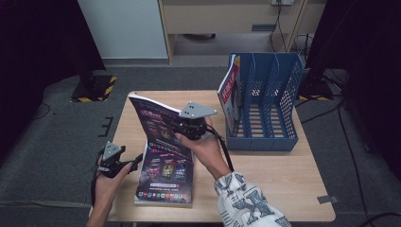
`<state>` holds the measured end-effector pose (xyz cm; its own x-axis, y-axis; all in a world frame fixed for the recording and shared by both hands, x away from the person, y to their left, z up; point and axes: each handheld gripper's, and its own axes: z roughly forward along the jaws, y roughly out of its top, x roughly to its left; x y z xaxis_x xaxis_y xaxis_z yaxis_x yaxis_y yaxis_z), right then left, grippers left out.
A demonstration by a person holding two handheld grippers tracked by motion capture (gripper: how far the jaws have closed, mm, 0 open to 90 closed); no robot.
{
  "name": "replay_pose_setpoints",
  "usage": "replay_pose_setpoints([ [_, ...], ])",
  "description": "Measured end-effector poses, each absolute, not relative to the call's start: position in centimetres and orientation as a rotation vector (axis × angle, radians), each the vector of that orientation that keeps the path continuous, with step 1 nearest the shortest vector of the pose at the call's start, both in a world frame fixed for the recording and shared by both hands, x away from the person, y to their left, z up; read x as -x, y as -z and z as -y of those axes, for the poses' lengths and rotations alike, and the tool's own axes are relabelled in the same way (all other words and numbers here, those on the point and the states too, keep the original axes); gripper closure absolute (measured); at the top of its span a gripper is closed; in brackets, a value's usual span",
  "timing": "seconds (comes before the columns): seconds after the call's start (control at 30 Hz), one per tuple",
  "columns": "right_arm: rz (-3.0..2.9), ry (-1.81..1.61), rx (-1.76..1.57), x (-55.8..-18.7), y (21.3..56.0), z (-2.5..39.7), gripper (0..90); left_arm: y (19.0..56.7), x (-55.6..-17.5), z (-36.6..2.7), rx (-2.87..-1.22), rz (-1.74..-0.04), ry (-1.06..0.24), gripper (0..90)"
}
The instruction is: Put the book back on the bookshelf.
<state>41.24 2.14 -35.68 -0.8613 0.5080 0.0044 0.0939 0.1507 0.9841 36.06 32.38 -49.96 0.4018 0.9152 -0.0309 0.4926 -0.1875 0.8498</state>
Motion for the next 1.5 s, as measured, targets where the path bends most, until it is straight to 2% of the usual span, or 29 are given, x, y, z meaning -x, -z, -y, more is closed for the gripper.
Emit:
replay_pose_setpoints([
  [0.13,-2.097,-1.755,-0.586,-41.3,35.5,-1.8,82.6,50.1,-36.1,-32.9,-1.786,-1.239,-0.631,7.7],
  [0.3,-2.09,-1.752,-0.593,-41.4,35.4,-1.3,82.6,51.2,-36.6,-33.9,-1.73,-1.338,-0.532,5.6],
  [1.5,-2.056,-1.752,-0.59,-39.4,35.5,2.7,82.5,52.8,-36.6,-36.0,-1.821,-1.517,-0.605,7.6],
])
